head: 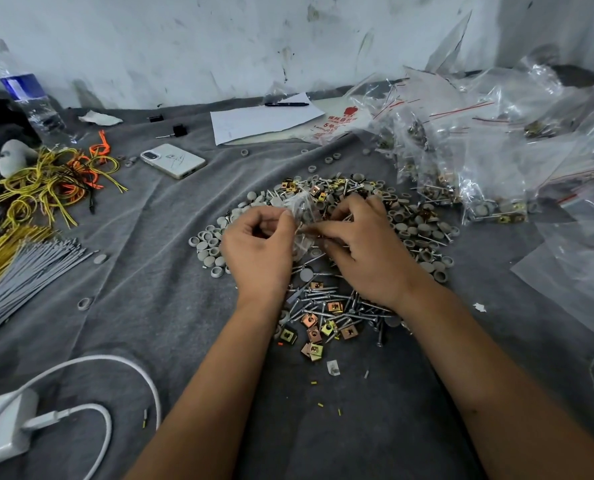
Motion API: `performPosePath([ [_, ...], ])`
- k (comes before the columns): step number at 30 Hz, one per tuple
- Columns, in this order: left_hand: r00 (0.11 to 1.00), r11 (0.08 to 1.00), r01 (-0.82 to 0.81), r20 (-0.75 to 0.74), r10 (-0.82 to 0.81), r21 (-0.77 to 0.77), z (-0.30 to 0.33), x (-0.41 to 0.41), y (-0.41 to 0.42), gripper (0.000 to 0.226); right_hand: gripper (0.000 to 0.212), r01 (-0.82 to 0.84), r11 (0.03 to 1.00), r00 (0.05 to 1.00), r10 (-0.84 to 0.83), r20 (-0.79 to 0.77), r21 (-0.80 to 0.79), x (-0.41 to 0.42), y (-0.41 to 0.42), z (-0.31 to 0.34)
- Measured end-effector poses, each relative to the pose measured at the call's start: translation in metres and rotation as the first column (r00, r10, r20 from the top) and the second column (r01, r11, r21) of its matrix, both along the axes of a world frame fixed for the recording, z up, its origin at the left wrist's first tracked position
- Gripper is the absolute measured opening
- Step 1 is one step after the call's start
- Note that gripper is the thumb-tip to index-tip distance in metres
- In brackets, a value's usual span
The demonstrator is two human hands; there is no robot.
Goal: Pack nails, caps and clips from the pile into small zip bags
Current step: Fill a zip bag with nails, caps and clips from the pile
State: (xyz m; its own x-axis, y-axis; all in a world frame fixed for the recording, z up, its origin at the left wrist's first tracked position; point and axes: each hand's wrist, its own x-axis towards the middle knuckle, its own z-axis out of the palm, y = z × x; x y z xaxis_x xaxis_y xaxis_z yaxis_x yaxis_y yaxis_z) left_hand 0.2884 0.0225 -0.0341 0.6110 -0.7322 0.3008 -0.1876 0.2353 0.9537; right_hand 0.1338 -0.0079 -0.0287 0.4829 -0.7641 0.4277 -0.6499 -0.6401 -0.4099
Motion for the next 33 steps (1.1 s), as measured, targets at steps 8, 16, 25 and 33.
performPosePath([
  [8, 0.998, 0.998, -0.058, -0.011, 0.058, -0.006, 0.0, 0.004, 0.0, 0.014, 0.031, 0.047, 0.998, 0.999, -0.046, 0.016, -0.05, 0.0, 0.0, 0.002],
  [16, 0.998, 0.998, -0.043, 0.046, 0.04, 0.048, 0.0, 0.002, -0.002, 0.01, 0.029, 0.062, 0.998, 0.961, -0.054, -0.27, 0.021, 0.003, 0.0, -0.004],
  [25, 0.996, 0.997, -0.007, 0.092, 0.0, 0.073, 0.0, 0.001, -0.002, 0.01, 0.002, 0.117, 0.992, 0.944, -0.094, 0.317, -0.055, -0.003, 0.0, 0.01],
  [33, 0.979, 0.993, 0.089, 0.174, -0.102, 0.08, 0.001, -0.006, 0.001, 0.01, 0.016, 0.013, 0.994, 0.949, 0.021, 0.314, -0.106, 0.001, 0.005, 0.013],
])
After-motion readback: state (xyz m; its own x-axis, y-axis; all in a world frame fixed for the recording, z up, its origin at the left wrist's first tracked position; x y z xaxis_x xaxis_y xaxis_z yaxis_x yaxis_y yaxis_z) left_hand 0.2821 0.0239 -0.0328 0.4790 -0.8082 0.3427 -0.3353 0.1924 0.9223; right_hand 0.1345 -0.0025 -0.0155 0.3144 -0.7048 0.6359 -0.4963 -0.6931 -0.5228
